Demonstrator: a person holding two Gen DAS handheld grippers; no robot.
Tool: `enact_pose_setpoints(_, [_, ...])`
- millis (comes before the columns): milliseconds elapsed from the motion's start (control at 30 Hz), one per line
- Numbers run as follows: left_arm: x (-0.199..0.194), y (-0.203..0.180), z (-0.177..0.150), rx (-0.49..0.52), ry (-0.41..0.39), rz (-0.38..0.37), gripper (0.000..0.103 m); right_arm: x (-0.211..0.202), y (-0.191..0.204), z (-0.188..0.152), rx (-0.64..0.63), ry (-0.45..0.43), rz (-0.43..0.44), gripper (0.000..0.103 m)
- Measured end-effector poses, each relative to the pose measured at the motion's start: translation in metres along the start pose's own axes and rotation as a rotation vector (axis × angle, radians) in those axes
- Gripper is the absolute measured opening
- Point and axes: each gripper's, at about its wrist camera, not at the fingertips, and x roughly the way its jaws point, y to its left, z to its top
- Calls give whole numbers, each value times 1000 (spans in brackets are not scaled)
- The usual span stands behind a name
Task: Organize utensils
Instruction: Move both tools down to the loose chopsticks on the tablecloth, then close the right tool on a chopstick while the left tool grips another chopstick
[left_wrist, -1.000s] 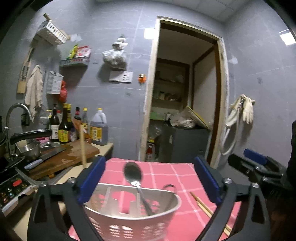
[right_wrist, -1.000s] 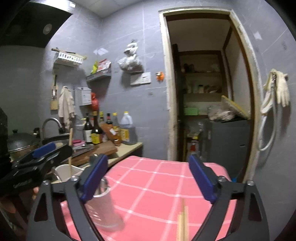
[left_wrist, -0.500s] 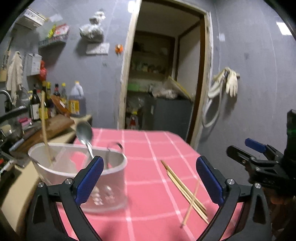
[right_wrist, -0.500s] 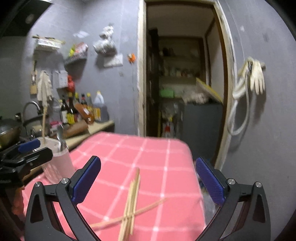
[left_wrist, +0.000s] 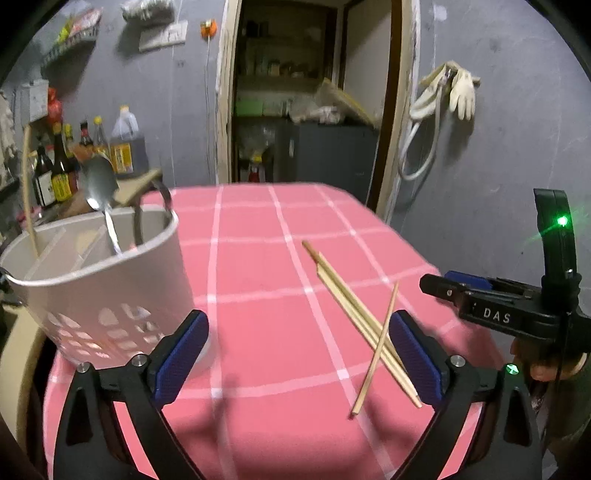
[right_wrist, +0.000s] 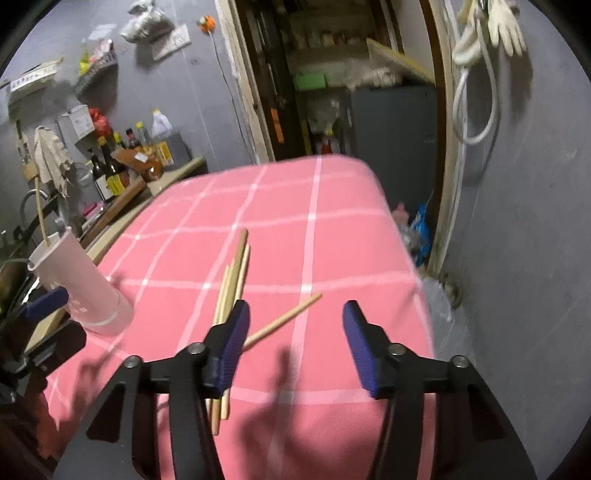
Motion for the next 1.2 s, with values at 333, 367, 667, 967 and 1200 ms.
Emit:
enact_pose_setpoints(333, [45,17,-5,-90,198,-32,65,29,4,5,23,119,39,30])
enact_pose_setpoints(367, [47,18,-5,-97,206,-31,64,32,4,5,21,127,41,30])
enact_pose_setpoints(667, [54,17,-7,-99,238,-49,62,50,7,6,26,194,54,27])
enact_pose_setpoints(967, [62,15,-1,-117,265,-115,51,42,3,2,-51,223,35,10])
enact_pose_setpoints(1200, [78,3,9,-112,298,-188,46,30,-3,-7,-96,223,28,9])
